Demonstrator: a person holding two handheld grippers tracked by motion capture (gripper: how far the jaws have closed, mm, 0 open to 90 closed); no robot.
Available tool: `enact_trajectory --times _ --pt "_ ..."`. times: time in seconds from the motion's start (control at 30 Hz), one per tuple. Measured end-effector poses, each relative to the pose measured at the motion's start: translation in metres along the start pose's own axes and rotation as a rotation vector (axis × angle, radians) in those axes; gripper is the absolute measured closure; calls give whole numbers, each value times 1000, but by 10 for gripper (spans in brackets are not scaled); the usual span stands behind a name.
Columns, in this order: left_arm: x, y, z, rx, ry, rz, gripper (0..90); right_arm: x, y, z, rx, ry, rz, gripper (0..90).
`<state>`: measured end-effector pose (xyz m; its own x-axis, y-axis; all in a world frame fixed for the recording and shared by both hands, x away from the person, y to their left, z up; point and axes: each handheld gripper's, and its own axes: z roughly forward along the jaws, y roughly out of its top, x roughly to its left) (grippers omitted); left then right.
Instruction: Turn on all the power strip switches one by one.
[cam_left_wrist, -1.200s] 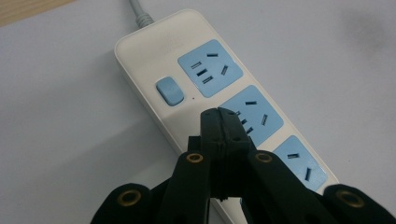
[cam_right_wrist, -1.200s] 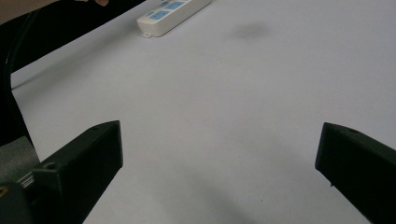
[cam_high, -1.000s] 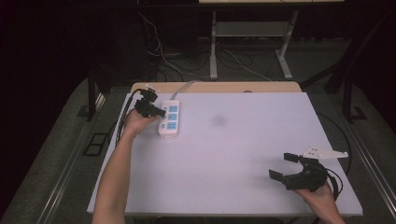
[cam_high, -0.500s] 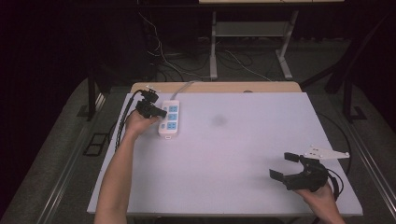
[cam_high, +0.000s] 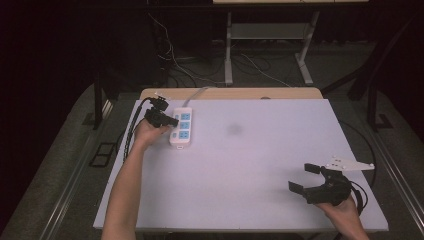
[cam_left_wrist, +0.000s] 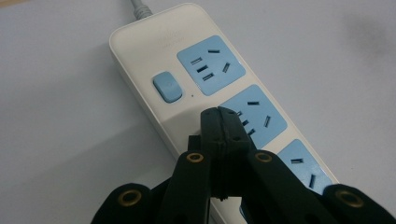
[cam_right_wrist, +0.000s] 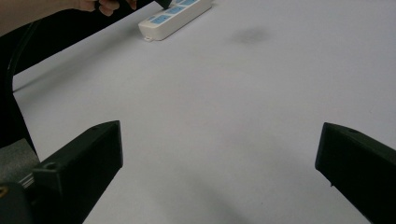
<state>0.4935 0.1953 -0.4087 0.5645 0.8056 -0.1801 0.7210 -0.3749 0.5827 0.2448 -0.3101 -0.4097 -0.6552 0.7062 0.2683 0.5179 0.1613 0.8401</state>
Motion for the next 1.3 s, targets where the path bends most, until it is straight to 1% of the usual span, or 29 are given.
enact_trajectory --times 0.07,0.1,0.13,0.23,0.3,0.4,0.5,0.57,0.63,0.77,1.0,1.07,1.13,1.27,1.3 --pt "1 0 0 0 -4 -4 900 0 0 0 0 0 0 7" --pt "2 0 0 -2 -10 -18 900 0 0 0 0 0 0 7" --pt "2 0 1 -1 -14 -22 900 0 0 0 0 1 0 7" --pt "1 0 1 5 -8 -14 900 0 0 0 -1 1 1 7" --pt "2 0 1 5 -11 -21 900 0 0 0 -2 2 3 7" --pt "3 0 2 2 -19 -43 900 1 0 0 -4 3 2 7" --pt "2 1 2 9 -7 -35 900 1 0 -1 -7 5 2 7" --pt "3 0 2 4 -16 -51 900 1 0 -1 -11 4 1 7" --pt "3 -1 2 -3 -18 -56 900 1 0 -2 -13 2 -2 7" --pt "0 0 2 4 2 -41 900 0 0 -3 -13 -3 4 7" --pt "-2 1 2 6 18 -50 899 0 0 -3 -11 -2 5 7" --pt "-3 1 2 6 24 -44 899 -1 0 -3 -12 -2 7 7" --pt "-4 3 2 2 25 -47 899 -1 0 -3 -12 -2 6 7" --pt "-8 6 4 14 55 -16 899 -1 0 -3 -12 -3 7 7" --pt "-8 7 4 16 56 -12 899 -1 0 -3 -12 -3 8 7"
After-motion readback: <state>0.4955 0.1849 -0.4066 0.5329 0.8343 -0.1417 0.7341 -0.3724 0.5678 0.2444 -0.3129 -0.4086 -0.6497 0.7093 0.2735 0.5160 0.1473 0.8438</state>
